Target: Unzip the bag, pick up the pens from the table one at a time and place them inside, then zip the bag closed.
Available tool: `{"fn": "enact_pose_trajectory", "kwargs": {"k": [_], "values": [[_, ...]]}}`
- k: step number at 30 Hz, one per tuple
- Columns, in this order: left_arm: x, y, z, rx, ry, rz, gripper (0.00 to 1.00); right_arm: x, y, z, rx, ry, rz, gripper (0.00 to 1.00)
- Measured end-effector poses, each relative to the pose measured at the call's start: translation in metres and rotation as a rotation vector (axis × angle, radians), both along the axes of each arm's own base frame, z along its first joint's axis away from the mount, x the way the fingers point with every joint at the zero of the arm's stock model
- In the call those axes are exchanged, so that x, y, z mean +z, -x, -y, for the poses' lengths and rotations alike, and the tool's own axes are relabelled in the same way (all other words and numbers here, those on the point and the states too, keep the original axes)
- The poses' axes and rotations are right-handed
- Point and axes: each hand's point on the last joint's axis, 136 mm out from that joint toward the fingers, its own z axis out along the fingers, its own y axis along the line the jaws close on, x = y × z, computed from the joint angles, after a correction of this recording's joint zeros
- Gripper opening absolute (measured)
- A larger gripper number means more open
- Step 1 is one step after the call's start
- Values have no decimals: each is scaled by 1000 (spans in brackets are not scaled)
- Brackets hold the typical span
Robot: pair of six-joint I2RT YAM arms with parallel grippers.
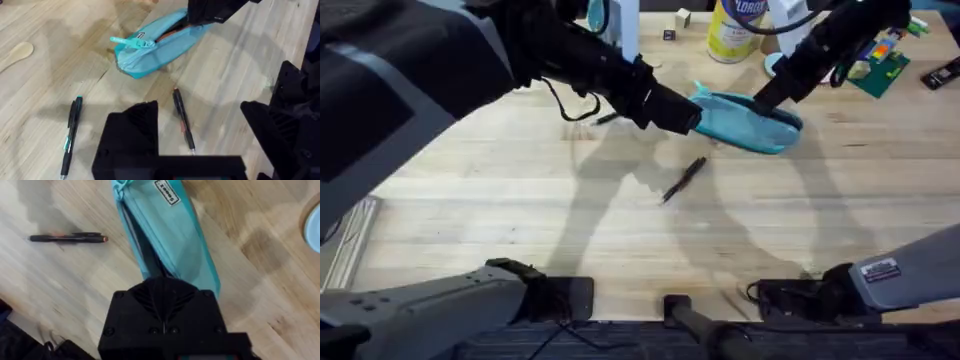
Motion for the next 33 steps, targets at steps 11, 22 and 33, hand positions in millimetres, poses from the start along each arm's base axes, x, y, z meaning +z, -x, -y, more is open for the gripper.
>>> {"fn": "enact_pose_trajectory", "kwargs": {"k": [11, 22, 33], "values": [[0, 0, 0, 0, 0, 0, 993, -27, 14, -1, 1, -10, -51, 32], [0, 0, 0, 0, 0, 0, 994, -29, 14, -1, 1, -9, -48, 32], [0, 0, 0, 0, 0, 0, 993, -29, 12, -1, 15, -10, -39, 993]]}}
